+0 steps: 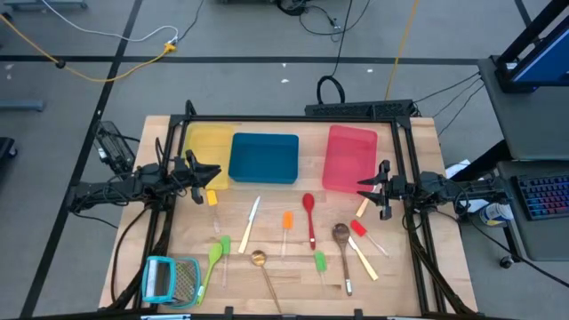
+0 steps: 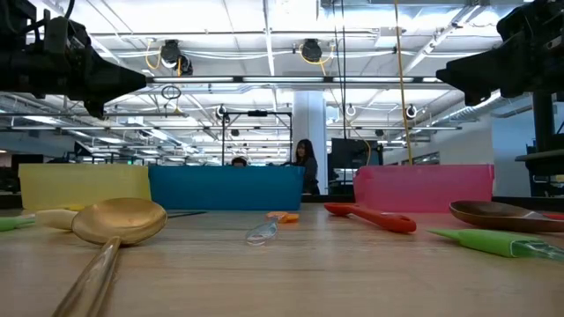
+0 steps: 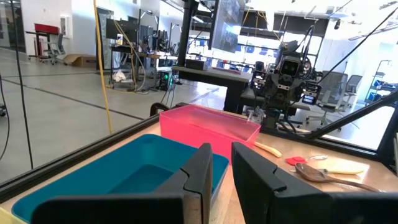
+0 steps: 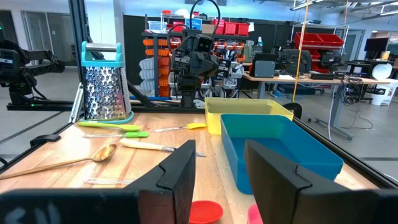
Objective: Pick & Place Kitchen Items
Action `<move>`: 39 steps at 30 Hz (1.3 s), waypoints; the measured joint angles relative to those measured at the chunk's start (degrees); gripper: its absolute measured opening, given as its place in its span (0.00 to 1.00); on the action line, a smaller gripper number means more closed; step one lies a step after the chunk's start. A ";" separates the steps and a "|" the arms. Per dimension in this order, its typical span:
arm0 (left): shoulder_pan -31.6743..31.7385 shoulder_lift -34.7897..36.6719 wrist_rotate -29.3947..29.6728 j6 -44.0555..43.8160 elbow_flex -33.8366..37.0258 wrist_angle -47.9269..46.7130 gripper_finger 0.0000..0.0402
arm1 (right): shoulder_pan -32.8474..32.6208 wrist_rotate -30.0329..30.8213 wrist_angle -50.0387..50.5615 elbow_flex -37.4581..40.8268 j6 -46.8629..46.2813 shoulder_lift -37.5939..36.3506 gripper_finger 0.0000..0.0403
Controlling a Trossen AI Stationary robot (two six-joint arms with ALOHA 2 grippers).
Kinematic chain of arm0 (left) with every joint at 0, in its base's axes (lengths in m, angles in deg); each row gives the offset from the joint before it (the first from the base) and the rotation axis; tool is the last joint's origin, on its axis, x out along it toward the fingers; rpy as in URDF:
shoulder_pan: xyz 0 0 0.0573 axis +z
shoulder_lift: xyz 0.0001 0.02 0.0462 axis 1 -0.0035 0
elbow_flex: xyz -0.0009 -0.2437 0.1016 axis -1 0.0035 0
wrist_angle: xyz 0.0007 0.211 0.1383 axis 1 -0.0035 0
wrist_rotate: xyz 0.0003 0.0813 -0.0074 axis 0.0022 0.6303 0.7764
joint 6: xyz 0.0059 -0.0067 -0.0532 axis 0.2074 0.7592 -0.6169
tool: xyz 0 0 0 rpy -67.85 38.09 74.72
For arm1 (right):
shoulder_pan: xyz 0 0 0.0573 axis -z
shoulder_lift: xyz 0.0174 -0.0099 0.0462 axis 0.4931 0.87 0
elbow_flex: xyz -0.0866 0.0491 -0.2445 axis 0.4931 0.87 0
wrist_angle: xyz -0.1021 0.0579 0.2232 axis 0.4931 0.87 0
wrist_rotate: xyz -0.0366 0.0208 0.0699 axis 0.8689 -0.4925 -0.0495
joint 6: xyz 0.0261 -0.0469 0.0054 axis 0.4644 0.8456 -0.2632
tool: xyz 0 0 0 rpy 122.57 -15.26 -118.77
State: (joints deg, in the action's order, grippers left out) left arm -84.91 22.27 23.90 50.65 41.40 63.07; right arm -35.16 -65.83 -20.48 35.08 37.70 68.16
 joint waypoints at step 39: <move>0.02 0.00 0.06 2.04 0.02 0.05 0.17 | -0.01 0.21 -12.70 0.00 -5.81 0.00 0.32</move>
State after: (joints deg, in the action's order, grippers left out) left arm -84.89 22.27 23.96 52.69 41.42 63.13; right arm -35.17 -65.62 -33.17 35.08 31.90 68.16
